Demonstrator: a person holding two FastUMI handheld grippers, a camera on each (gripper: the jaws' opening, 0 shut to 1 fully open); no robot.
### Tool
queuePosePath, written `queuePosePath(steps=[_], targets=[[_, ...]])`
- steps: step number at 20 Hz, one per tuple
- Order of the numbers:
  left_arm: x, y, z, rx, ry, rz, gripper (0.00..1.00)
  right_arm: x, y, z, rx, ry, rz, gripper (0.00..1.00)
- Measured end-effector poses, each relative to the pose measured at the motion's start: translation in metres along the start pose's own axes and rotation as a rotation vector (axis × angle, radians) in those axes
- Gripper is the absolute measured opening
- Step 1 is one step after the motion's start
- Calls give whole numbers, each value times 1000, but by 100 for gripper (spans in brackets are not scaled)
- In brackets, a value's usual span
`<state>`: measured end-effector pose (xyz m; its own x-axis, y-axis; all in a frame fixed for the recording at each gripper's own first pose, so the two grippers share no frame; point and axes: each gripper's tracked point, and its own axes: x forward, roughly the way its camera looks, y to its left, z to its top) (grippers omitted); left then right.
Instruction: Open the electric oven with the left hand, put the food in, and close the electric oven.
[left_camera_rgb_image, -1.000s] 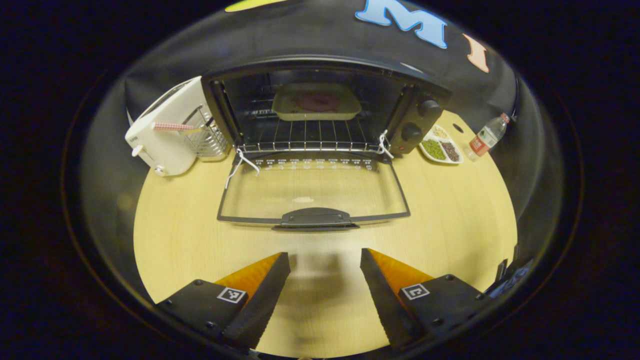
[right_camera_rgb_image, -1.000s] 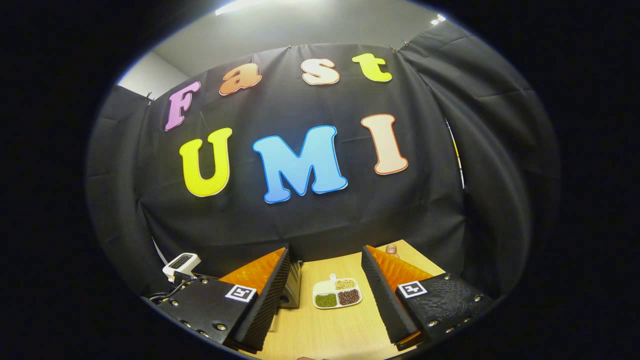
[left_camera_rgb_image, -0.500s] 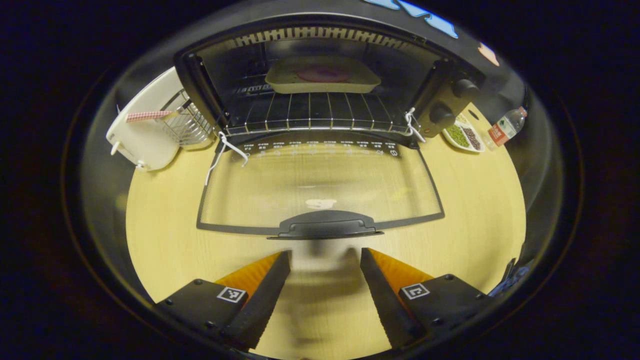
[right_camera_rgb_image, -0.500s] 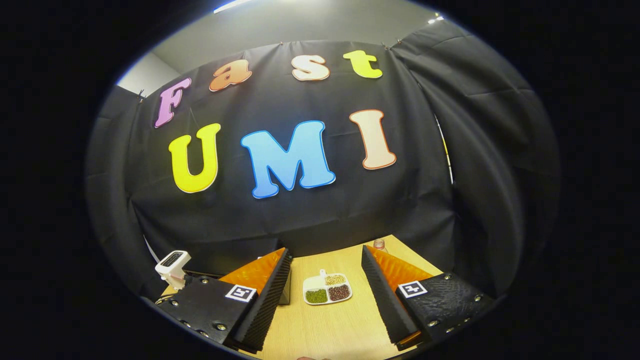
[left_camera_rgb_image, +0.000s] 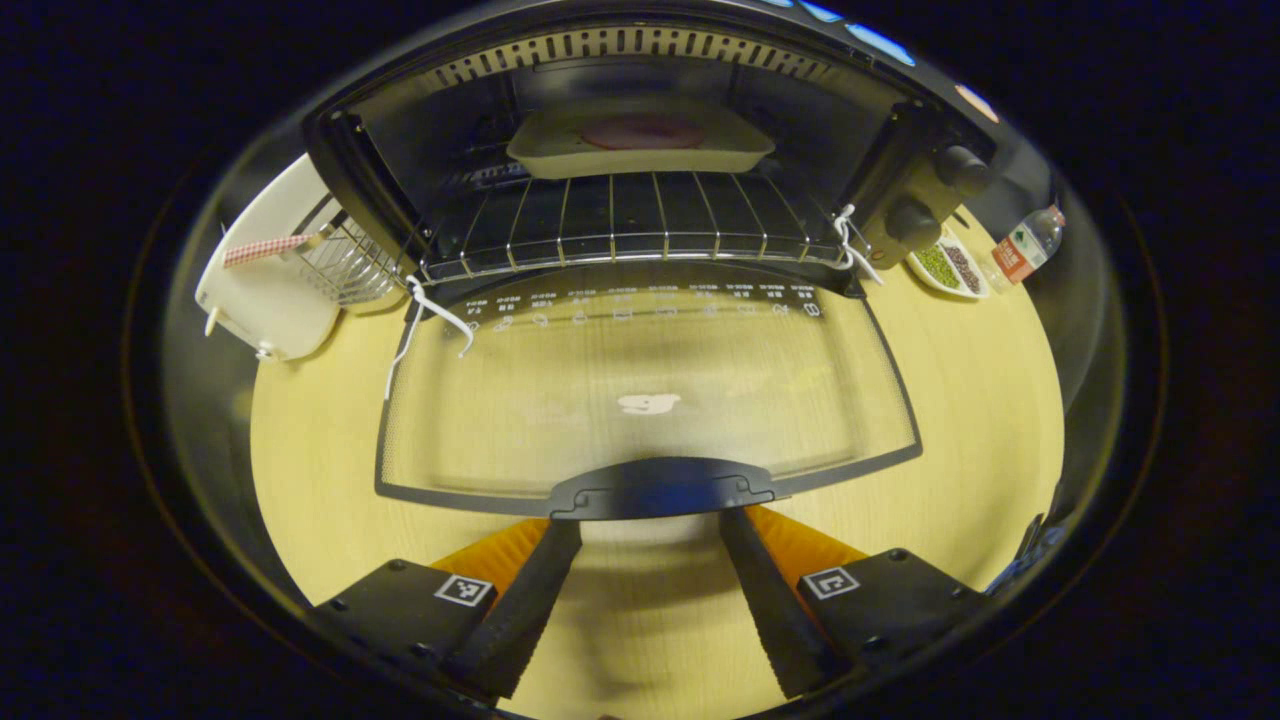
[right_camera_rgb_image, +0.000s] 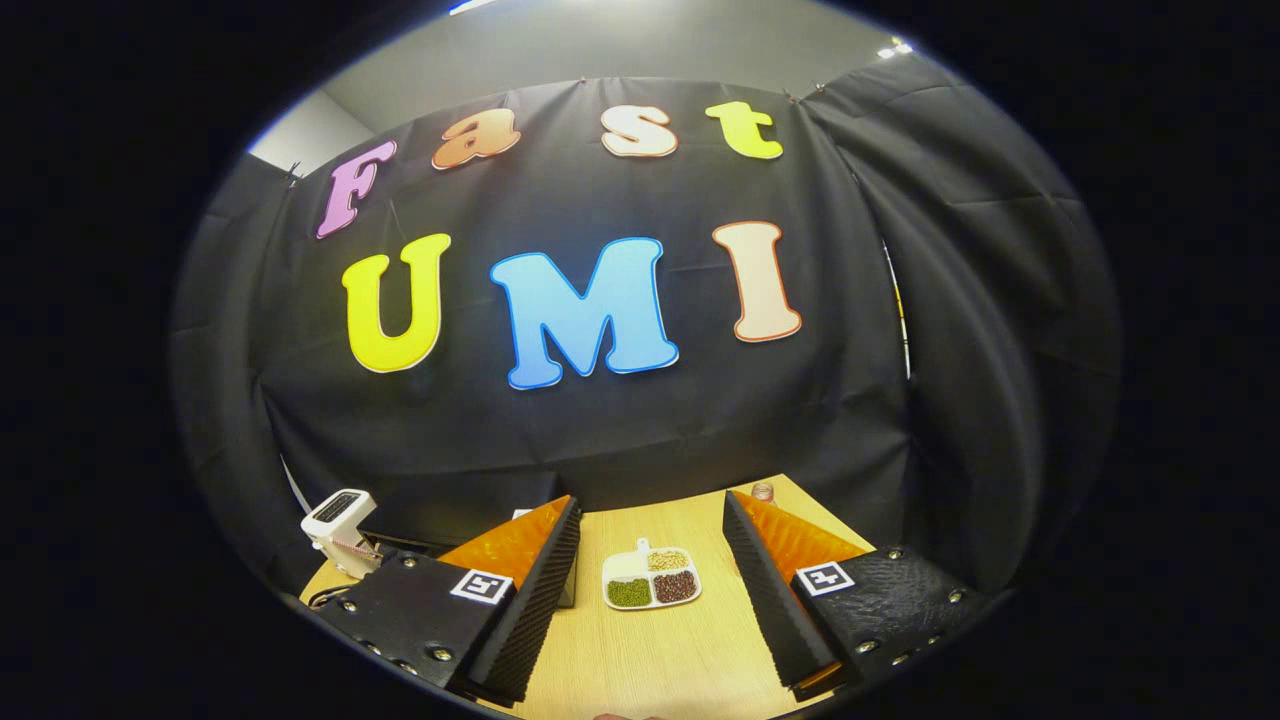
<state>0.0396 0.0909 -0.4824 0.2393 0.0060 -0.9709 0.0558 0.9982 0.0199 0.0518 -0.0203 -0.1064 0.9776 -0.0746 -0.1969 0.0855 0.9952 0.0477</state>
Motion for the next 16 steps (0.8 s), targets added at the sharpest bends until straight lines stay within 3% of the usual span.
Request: queuePosePath(steps=[1, 2, 8, 12, 13, 16], targets=[[-1, 0, 0, -5, -2, -3, 100, 1, 5, 1, -4, 1, 7, 88], [-4, 0, 0, -6, -8, -4, 96, 1, 8, 1, -7, -1, 17, 88], [-29, -2, 5, -1, -83, -1, 100, -2, 20, 1, -27, -5, 52, 88], [-45, -5, 10, -11, -131, -4, 92, -4, 24, 2, -17, 3, 65, 88], [-48, -6, 12, -8, -145, -3, 96, -5, 25, 3, -12, 2, 70, 88], [-53, -8, 19, -9, -184, 3, 97, -8, 30, 7, -30, -7, 84, 88]])
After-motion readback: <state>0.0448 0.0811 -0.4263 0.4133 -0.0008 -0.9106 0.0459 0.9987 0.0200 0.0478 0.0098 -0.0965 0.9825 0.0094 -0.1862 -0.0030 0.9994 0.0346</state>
